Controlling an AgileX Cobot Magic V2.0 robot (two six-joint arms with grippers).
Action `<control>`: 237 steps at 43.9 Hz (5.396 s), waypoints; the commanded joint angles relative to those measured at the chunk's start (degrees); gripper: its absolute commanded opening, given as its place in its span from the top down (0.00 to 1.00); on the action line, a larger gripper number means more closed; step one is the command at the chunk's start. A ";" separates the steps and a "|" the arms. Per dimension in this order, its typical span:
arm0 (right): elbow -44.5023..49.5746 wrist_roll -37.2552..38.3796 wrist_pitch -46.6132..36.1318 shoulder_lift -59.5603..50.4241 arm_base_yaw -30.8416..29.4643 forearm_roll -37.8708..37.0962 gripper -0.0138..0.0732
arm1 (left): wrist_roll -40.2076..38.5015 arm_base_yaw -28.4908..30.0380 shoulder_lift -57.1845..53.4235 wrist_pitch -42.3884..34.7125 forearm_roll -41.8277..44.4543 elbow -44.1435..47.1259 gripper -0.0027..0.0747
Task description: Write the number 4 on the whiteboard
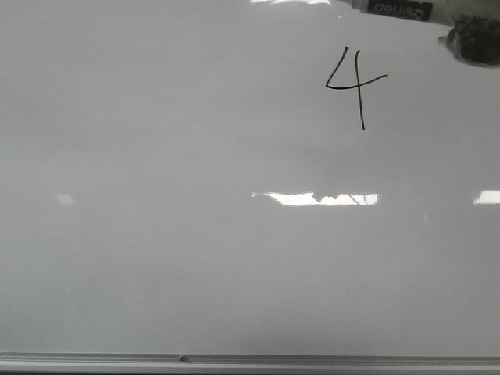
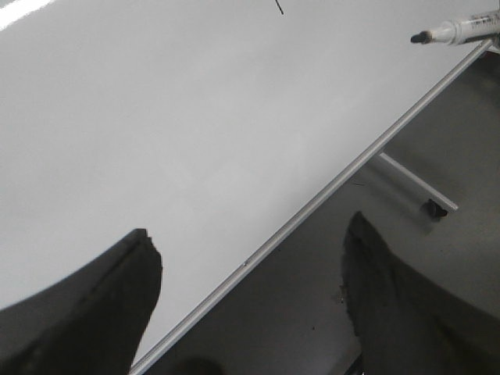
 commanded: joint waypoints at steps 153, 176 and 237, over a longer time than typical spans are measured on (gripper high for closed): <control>-1.83 3.12 0.59 -12.35 -4.25 -6.12 0.23 | 0.45 43.85 2.04 -41.18 -9.94 20.96 0.95; -1.71 3.12 -0.24 -12.35 -4.25 -5.87 0.23 | 0.45 43.85 28.92 -76.47 -9.94 21.31 0.95; -1.54 31.07 0.89 -19.38 -5.70 -14.39 0.31 | 3.84 43.85 2.08 -23.13 -9.26 6.19 0.50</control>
